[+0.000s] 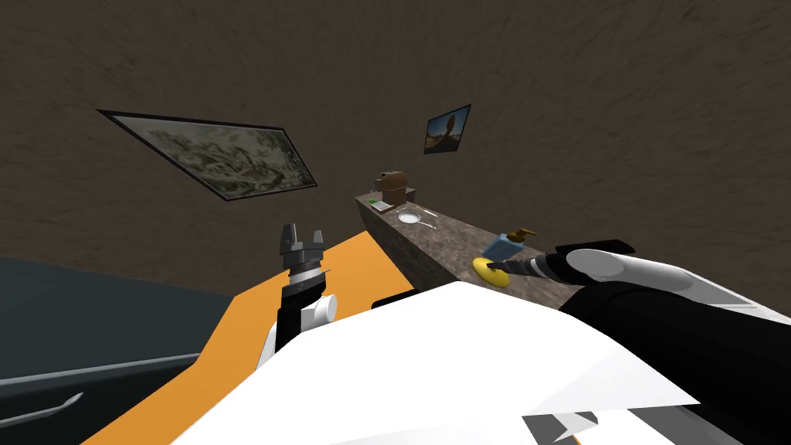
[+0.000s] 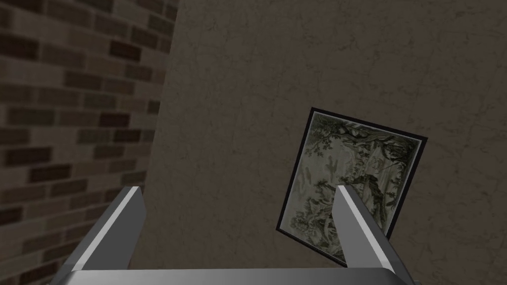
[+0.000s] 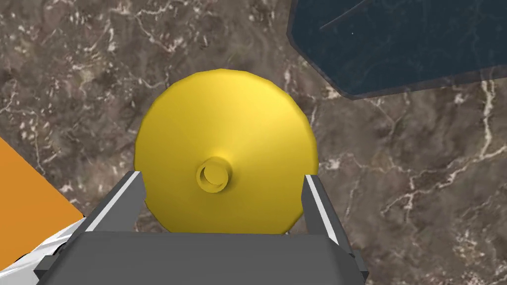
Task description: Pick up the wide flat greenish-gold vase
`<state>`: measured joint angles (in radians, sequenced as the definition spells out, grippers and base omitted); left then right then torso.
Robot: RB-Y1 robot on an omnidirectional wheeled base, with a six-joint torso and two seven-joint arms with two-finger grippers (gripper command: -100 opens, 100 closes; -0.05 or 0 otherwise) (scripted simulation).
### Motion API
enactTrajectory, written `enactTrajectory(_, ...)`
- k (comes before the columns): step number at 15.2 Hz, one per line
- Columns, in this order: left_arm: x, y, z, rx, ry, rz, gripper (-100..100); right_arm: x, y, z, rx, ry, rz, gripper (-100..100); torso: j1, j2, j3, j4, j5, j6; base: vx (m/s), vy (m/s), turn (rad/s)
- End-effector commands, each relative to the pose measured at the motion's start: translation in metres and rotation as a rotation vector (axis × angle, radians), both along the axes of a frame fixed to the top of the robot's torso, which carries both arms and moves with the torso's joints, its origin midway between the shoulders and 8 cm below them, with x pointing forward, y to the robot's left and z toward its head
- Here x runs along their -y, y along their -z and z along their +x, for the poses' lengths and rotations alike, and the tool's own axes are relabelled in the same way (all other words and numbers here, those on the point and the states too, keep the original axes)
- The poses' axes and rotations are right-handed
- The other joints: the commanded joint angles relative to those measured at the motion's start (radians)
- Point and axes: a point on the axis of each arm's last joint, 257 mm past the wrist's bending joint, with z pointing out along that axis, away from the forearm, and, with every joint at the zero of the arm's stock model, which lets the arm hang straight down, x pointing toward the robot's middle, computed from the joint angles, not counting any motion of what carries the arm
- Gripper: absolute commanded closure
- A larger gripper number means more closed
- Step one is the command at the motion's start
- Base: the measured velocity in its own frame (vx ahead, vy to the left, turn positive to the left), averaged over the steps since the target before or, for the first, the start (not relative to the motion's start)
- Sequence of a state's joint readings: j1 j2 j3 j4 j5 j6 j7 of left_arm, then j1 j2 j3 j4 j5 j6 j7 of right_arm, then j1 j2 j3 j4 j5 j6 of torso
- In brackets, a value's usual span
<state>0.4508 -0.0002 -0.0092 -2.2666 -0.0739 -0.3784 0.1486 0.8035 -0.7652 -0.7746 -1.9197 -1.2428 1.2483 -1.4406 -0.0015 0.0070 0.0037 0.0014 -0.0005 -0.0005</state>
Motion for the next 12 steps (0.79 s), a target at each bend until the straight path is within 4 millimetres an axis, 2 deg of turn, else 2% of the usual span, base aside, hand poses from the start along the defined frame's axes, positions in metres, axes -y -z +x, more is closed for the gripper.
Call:
enactTrajectory(1,0.000,0.000,0.000,0.000,0.000,0.000,0,0.009,0.004,0.012,-0.015,-0.082,-0.082,-100,0.000,0.000,0.000,0.000,0.000,0.000,-0.108,-0.009,-0.018)
enactTrajectory(4,0.000,0.000,0.000,0.000,0.000,0.000,0,0.027,0.002,0.018,-0.004,-0.140,-0.192,-100,0.001,-0.003,-0.002,0.000,0.000,0.001,-0.019,-0.004,-0.022)
enactTrajectory(7,0.000,0.000,0.000,0.000,0.000,0.000,0,0.042,0.001,0.012,-0.042,-0.193,-0.281,-100,0.001,-0.007,-0.004,-0.001,0.000,0.001,0.013,0.002,0.006)
enactTrajectory(8,0.000,0.000,0.000,0.000,0.000,0.000,0,0.037,0.011,0.013,-0.024,-0.165,-0.244,-100,0.000,-0.008,-0.004,-0.002,0.000,0.001,0.019,0.005,0.029)
enactTrajectory(10,0.000,0.000,0.000,0.000,0.000,0.000,0,0.040,0.019,0.012,-0.024,-0.161,-0.245,-100,-0.002,-0.009,-0.005,-0.002,-0.001,0.001,0.033,0.000,0.043)
enactTrajectory(11,0.000,0.000,0.000,0.000,0.000,0.000,0,0.039,0.014,0.013,-0.026,-0.165,-0.246,-100,-0.002,-0.009,-0.005,-0.002,-0.001,0.001,0.022,-0.001,0.013)
enactTrajectory(12,0.000,0.000,0.000,0.000,0.000,0.000,0,0.040,0.015,0.013,-0.025,-0.165,-0.246,100,-0.002,-0.009,-0.005,-0.002,-0.001,0.001,0.007,0.000,0.003)
